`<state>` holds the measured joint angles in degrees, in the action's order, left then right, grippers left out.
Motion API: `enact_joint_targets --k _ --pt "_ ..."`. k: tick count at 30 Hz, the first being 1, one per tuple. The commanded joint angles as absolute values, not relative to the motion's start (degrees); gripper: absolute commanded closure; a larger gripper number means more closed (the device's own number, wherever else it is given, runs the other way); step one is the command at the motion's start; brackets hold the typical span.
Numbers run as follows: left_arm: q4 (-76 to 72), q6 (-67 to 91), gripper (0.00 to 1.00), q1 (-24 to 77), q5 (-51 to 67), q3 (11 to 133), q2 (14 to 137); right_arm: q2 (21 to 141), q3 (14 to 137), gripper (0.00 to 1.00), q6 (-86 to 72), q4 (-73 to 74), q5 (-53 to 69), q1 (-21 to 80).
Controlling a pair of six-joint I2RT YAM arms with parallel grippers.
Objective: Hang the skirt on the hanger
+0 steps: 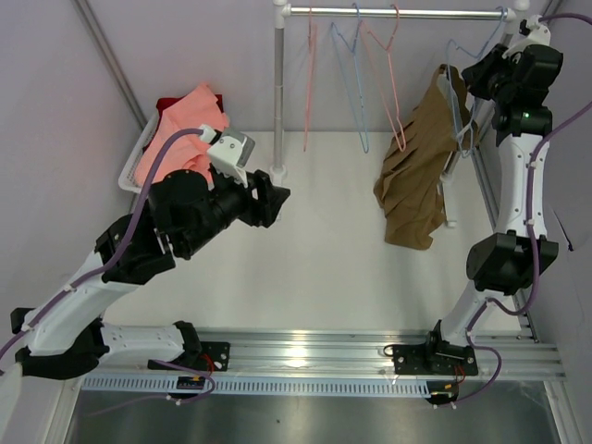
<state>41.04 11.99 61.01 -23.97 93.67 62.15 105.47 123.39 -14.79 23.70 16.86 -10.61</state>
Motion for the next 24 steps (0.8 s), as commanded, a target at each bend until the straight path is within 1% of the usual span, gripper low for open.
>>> enact_joint_targets --k 1,2,3,5,6,8,9,11,16,17,24 --pt "38.94 12.04 0.35 60.82 -25.66 93.08 62.40 100.20 121.22 0.73 -15.29 20.30 14.50 -10.90" --pt "38.76 12.30 0.35 60.91 -25.58 92.99 62.66 99.59 120.24 0.65 -15.38 20.39 14.15 -10.90" --pt "38.59 12.48 0.34 60.91 -25.58 92.90 62.67 98.10 118.58 0.49 -15.90 21.00 13.19 -10.90" --pt "38.41 12.65 0.34 60.82 -25.58 92.55 62.67 96.77 117.35 0.37 -16.61 22.05 12.13 -10.90" --pt "38.23 12.57 0.34 60.82 -25.58 92.37 62.75 96.16 116.90 0.28 -16.87 22.58 11.78 -10.99" --pt "37.53 12.57 0.34 60.82 -25.66 91.67 62.49 94.31 116.46 0.20 -17.84 24.78 11.51 -10.99" --pt "37.27 12.48 0.33 60.82 -25.75 91.41 62.40 93.70 116.11 0.01 -18.02 25.74 11.34 -10.99" --pt "36.91 12.48 0.33 60.82 -25.66 90.71 62.32 91.24 115.93 0.01 -18.54 29.34 10.03 -11.07" --pt "36.21 12.57 0.32 60.65 -25.93 90.53 62.49 82.46 108.38 0.01 -19.42 33.48 5.81 -11.16" --pt "36.30 12.57 0.32 60.64 -25.93 90.96 62.49 78.87 106.80 0.01 -19.51 33.83 5.02 -11.16" --pt "36.74 13.62 0.31 60.03 -27.33 90.53 62.93 62.42 87.91 0.01 -21.78 35.24 9.49 -10.99"
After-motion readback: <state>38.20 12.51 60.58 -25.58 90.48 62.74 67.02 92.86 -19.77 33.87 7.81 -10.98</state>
